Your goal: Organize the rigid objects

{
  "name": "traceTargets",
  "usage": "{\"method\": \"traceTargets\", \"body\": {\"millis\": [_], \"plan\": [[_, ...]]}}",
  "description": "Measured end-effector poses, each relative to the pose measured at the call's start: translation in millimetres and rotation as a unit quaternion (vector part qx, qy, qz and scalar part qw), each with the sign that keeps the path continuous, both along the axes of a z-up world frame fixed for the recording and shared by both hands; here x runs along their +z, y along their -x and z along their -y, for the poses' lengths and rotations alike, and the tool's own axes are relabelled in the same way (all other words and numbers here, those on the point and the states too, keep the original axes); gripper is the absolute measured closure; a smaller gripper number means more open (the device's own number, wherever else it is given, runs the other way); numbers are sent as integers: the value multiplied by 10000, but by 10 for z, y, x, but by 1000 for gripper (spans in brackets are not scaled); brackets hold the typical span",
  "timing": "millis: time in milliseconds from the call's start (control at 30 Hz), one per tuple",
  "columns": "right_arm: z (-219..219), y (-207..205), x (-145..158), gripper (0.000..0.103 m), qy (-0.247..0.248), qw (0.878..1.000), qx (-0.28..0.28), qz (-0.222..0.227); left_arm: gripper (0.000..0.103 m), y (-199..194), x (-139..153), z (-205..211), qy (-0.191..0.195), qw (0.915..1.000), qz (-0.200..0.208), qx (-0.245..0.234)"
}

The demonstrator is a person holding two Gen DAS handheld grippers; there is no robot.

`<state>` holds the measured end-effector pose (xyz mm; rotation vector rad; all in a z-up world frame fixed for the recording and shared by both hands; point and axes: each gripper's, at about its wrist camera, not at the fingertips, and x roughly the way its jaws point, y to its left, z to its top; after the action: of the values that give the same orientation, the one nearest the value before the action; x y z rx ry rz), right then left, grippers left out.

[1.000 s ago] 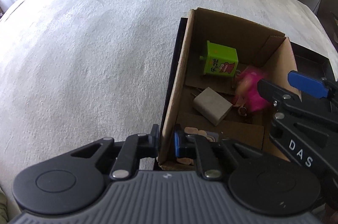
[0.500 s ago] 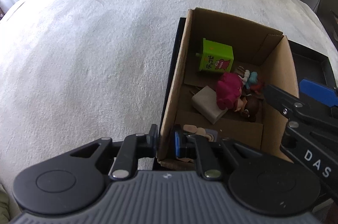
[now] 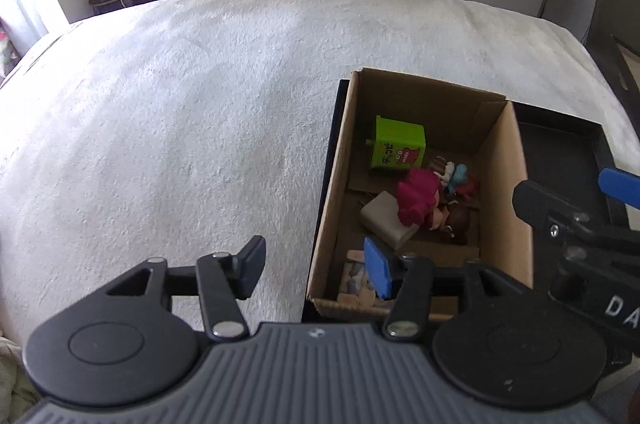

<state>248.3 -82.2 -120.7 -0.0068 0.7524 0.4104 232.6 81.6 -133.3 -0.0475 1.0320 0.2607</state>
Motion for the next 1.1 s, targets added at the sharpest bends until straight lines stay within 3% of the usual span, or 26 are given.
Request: {"method": "traceTargets", "body": {"millis": [367,500,1100], "plan": [[185,176,267,4,-136,9997,-223,-4,21,233,370,108,46,9993,328,-169],[252,267,370,0,-106,9995,-301,48,17,315,506,139,88,9987,434,-263],[614,659,681,0,-10,9969,-786,75,4,709,867,421,41,9944,689,-796]]}}
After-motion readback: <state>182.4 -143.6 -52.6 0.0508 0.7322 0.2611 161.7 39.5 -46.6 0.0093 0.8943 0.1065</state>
